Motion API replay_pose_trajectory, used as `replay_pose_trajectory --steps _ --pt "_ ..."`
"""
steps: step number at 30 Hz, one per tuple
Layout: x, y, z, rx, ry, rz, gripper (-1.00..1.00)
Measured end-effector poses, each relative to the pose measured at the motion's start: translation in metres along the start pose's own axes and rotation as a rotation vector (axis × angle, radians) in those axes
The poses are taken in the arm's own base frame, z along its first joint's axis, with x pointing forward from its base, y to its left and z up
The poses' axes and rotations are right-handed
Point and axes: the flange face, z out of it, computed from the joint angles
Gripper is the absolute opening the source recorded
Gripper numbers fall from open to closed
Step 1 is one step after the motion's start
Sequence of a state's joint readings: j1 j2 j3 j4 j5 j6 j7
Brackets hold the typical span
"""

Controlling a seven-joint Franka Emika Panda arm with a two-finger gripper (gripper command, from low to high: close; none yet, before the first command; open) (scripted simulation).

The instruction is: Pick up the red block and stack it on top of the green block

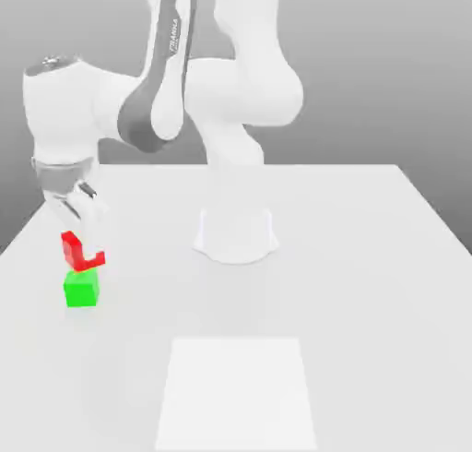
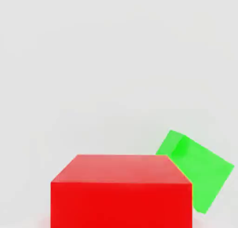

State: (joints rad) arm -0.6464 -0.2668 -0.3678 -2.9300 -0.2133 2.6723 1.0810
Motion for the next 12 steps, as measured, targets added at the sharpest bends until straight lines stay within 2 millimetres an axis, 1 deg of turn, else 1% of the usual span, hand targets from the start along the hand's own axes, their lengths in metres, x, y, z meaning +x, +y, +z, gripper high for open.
replay_pose_trajectory --steps 1,3,8,9,12 --pt "0.006 0.004 0.003 0.001 -0.002 0.029 -1.0" --pt "0.01 0.007 0.016 0.003 -0.006 0.05 -1.0" --pt "0.009 0.007 0.055 0.003 -0.006 0.051 -1.0" --pt "0.008 0.007 0.062 0.002 -0.004 0.048 1.0" --pt "-0.001 0.0 0.062 0.002 -0.004 0.015 1.0"
